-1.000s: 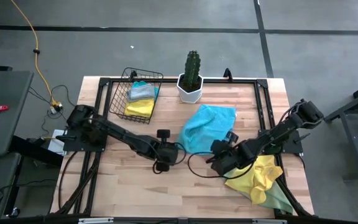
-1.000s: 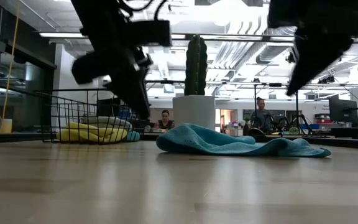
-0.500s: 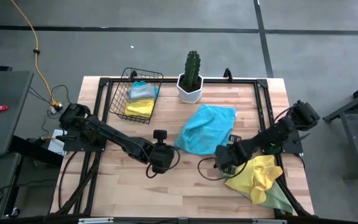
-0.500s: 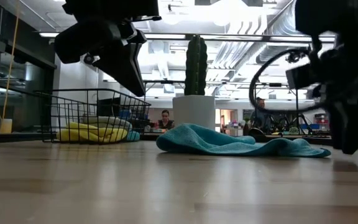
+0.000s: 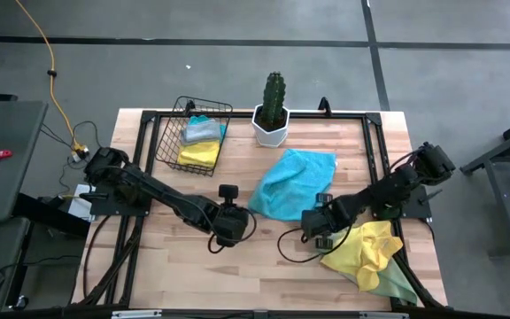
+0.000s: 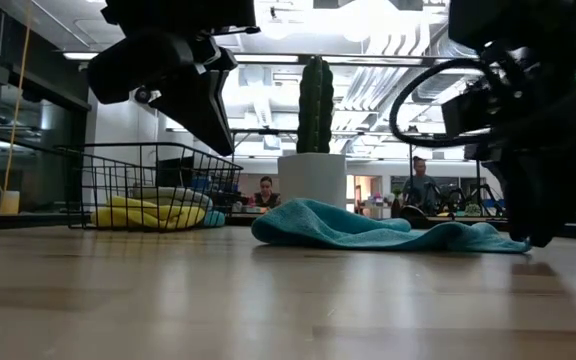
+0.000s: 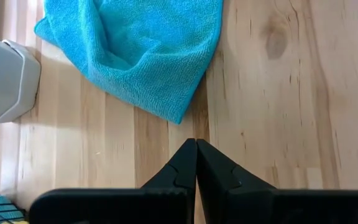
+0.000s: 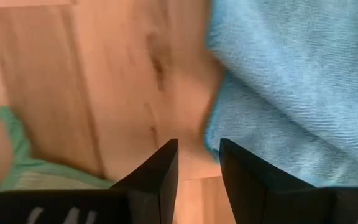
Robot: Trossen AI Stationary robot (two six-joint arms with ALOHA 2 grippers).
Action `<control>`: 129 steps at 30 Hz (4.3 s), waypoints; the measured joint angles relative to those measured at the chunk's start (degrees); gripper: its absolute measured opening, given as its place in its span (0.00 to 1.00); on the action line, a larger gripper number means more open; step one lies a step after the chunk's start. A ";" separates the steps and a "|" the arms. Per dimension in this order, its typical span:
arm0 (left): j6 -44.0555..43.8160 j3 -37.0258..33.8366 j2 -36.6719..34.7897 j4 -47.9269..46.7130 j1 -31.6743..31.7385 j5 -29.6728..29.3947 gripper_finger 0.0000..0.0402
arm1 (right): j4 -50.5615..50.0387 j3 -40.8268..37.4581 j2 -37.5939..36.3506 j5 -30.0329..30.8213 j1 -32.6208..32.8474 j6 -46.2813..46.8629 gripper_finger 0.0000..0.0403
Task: Fold microfiber towels
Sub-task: Fold the blue microfiber towel on the table
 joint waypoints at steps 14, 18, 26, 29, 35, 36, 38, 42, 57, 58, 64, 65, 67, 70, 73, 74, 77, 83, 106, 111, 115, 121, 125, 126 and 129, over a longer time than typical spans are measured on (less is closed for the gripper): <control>-2.03 0.00 0.02 -0.20 0.00 4.72 0.01 | -1.90 -0.04 0.60 -1.99 -2.66 -1.67 0.27; -2.03 0.00 0.02 -0.28 0.00 4.72 0.01 | -0.83 0.12 2.38 -2.06 -2.63 -3.49 0.27; -2.05 0.00 0.02 -0.46 0.02 4.68 0.00 | -0.80 0.15 2.99 -2.33 -2.63 -3.38 0.21; -2.05 0.00 0.02 -0.46 0.00 4.66 0.01 | -0.79 0.15 2.37 -2.80 -2.59 -2.85 0.06; -3.81 -2.11 0.04 3.34 0.23 3.88 0.01 | -2.61 1.92 -4.44 -0.83 -2.17 0.51 0.01; -3.15 -2.72 0.04 4.48 0.44 3.86 0.01 | -2.74 2.26 -6.05 -0.86 -1.82 0.84 0.01; -2.65 -3.49 0.04 5.62 1.02 3.83 0.01 | -1.94 2.82 -9.63 -0.92 -1.02 1.71 0.01; -2.51 -4.28 0.04 6.88 2.75 1.27 0.01 | 0.60 4.14 -17.62 1.28 0.48 1.80 0.01; -2.99 -4.30 1.31 11.77 4.55 -3.86 0.01 | -0.19 5.99 -35.76 32.41 0.84 6.48 0.00; -2.97 -4.28 1.89 13.81 4.73 -3.68 0.02 | -0.39 5.99 -35.75 32.42 0.38 7.18 0.00; 1.37 -4.31 6.85 20.29 4.53 -2.14 0.13 | -2.24 5.99 -35.41 30.91 -2.15 9.26 0.00; 1.90 -4.31 7.37 21.23 4.10 -2.14 0.15 | -2.24 5.99 -35.40 30.63 -2.51 9.26 0.00; 2.05 -4.28 8.21 23.23 3.30 -1.87 0.20 | -2.60 5.99 -35.32 30.03 -3.15 9.26 0.00; 0.61 -4.28 9.21 26.97 2.00 -1.42 0.26 | -2.61 5.99 -35.32 29.59 -3.82 9.26 0.00; -5.58 -4.20 10.29 29.73 1.23 -2.12 0.31 | -2.64 5.99 -35.32 28.99 -3.90 9.29 0.00; -8.82 -4.20 10.72 29.64 1.17 -2.46 0.33 | -2.68 5.99 -35.32 28.80 -3.90 9.29 0.00; -17.48 -4.22 12.06 29.54 1.18 -2.68 0.35 | -2.88 5.99 -35.32 28.74 -3.88 9.44 0.00; -31.30 -4.76 15.81 26.52 -0.50 -7.24 0.36 | -2.85 5.99 -35.32 28.64 -3.88 9.42 0.00; -39.08 -7.08 16.33 50.57 -0.63 -17.05 0.35 | -2.98 5.95 -35.28 28.61 -3.84 9.42 0.00; -38.67 -7.08 18.77 49.72 1.64 -15.66 0.35 | -2.95 5.92 -35.28 28.59 -3.83 9.47 0.00; -39.12 -7.07 21.12 47.79 3.49 -13.63 0.35 | -2.87 5.92 -35.30 27.04 -2.25 11.19 0.00; -39.02 -6.94 21.02 41.93 4.07 -16.55 0.35 | -5.40 5.92 -35.28 20.44 3.38 15.75 0.00; -37.46 -7.05 19.92 38.38 2.93 -18.94 0.33 | -12.02 5.92 -34.88 15.58 8.74 22.50 0.00; -37.18 -7.16 19.64 37.30 2.68 -20.47 0.32 | -13.33 5.92 -34.58 15.10 10.28 24.43 0.00; -37.14 -7.06 19.65 34.75 2.36 -24.74 0.29 | -14.82 5.92 -33.24 13.70 14.35 28.23 0.00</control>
